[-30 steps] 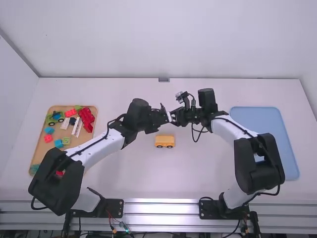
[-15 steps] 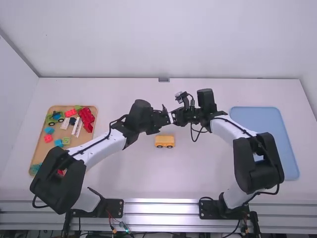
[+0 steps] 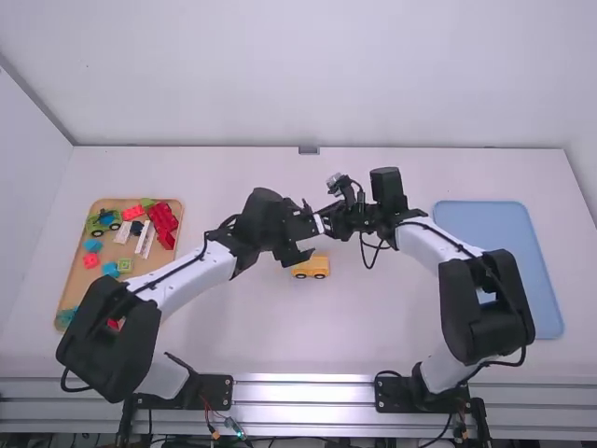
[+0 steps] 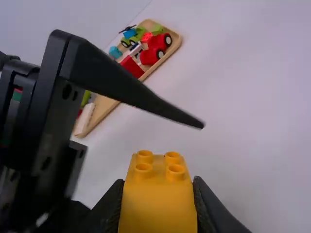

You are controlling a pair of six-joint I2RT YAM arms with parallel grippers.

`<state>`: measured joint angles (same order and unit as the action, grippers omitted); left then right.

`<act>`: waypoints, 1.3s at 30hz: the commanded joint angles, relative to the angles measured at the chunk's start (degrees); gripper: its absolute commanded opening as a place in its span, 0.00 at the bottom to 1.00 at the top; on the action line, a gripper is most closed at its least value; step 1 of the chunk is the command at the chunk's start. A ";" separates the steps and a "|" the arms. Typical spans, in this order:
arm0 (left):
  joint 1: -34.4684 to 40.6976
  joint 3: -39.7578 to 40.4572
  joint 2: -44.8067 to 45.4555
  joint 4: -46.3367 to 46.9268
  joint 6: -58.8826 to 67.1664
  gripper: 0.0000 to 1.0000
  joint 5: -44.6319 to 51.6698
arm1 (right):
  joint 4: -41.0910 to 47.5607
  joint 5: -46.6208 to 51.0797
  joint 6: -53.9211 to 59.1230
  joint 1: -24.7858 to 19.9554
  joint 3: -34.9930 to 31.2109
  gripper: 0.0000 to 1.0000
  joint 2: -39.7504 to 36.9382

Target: Assemble lego blocks to make yellow taxi

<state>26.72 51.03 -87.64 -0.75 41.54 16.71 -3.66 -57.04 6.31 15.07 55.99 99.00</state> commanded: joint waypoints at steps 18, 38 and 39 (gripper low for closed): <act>-11.30 15.87 -5.75 24.87 12.26 0.99 39.26 | 36.72 0.11 55.15 1.84 15.89 0.06 0.22; -11.32 15.37 -6.16 25.79 11.89 0.65 37.68 | 43.10 -0.13 62.73 1.75 18.64 0.02 0.22; -11.32 15.23 -6.16 25.68 11.89 0.64 37.73 | 43.06 -0.09 62.60 1.75 18.62 0.02 0.22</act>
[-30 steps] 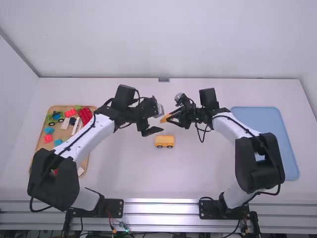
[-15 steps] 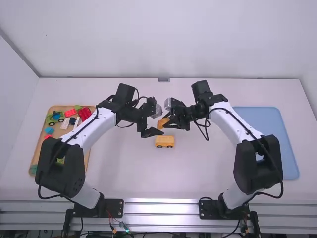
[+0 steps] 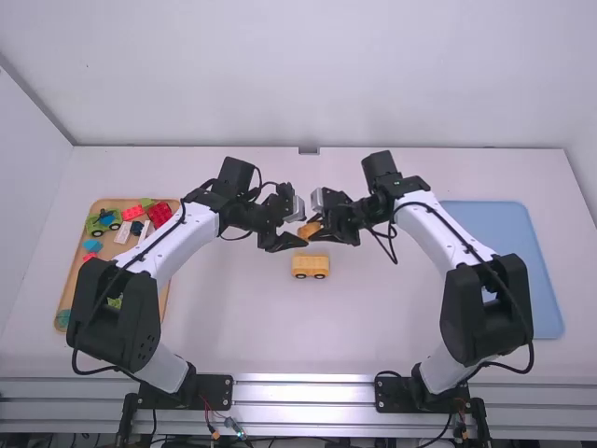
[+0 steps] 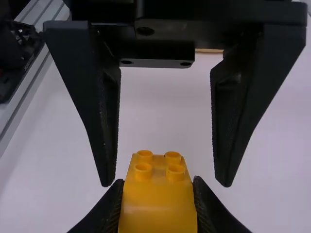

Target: Assemble lego blocks to make yellow taxi

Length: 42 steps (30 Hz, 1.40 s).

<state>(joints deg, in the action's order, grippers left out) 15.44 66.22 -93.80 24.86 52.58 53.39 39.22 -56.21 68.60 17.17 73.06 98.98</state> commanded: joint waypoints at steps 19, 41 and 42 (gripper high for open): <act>1.49 -0.02 0.00 0.42 0.81 0.52 -3.06 | -0.22 -2.27 0.26 -0.28 1.57 0.02 0.24; 1.14 -0.02 0.00 1.25 0.87 0.27 -7.93 | -0.04 -0.59 0.00 -1.22 1.55 0.99 0.24; 1.29 -0.02 0.00 1.57 0.92 0.27 -9.27 | -0.04 -0.28 -0.72 -1.53 1.55 0.98 0.24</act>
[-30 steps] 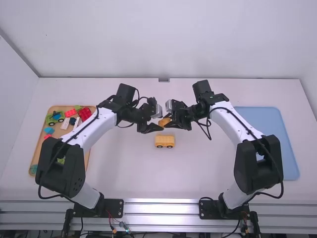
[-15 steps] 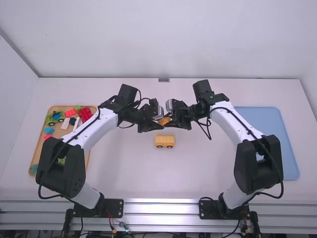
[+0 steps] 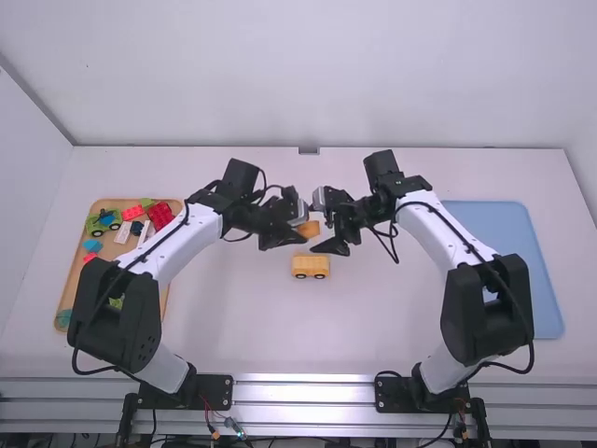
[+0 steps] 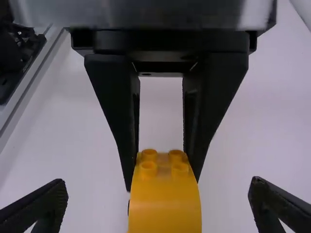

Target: Assemble lego blocks to make yellow taxi

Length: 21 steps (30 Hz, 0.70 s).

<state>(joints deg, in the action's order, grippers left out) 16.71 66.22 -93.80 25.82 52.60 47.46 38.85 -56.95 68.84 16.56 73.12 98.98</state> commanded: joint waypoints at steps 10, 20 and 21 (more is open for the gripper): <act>-0.22 -1.55 0.00 4.11 0.90 0.19 -20.96 | -0.55 9.09 -14.80 -7.34 1.27 0.98 -2.08; -0.63 -10.29 0.00 3.74 11.67 0.02 -27.63 | -17.97 22.45 -36.74 -9.01 -8.20 0.99 -5.05; -0.63 -11.61 0.00 3.21 12.98 0.02 -27.65 | -19.52 22.47 -37.51 -9.01 -9.77 0.99 -5.66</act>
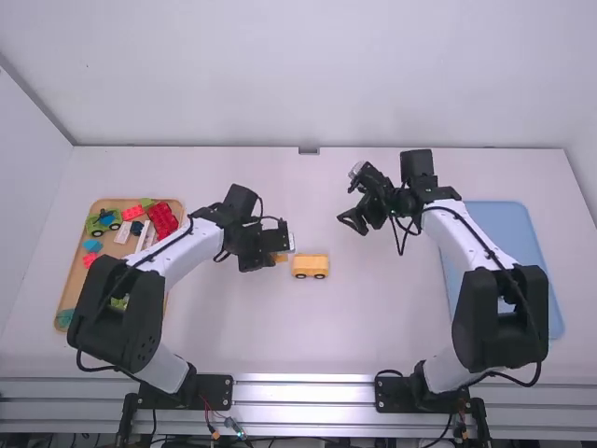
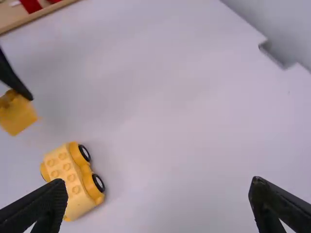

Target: Assemble lego blocks to make yellow taxi

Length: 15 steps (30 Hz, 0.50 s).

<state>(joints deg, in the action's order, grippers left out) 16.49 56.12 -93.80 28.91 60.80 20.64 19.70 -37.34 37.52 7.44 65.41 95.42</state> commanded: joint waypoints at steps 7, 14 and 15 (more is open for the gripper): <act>-0.42 -6.03 -0.02 -4.61 6.12 0.02 -3.48 | -2.80 2.23 -6.25 0.11 -6.69 0.99 -5.11; -2.03 -6.19 -3.37 -8.59 6.10 0.02 -3.30 | -2.51 -0.33 -6.27 0.11 -7.34 0.99 -6.64; -2.56 -5.75 -4.24 -8.26 5.86 0.02 -3.04 | -2.47 -0.26 -6.23 0.11 -7.34 0.99 -6.69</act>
<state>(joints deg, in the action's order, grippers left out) 15.29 50.04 -95.79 20.12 66.04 17.30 17.10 -36.29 31.62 7.44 58.74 90.32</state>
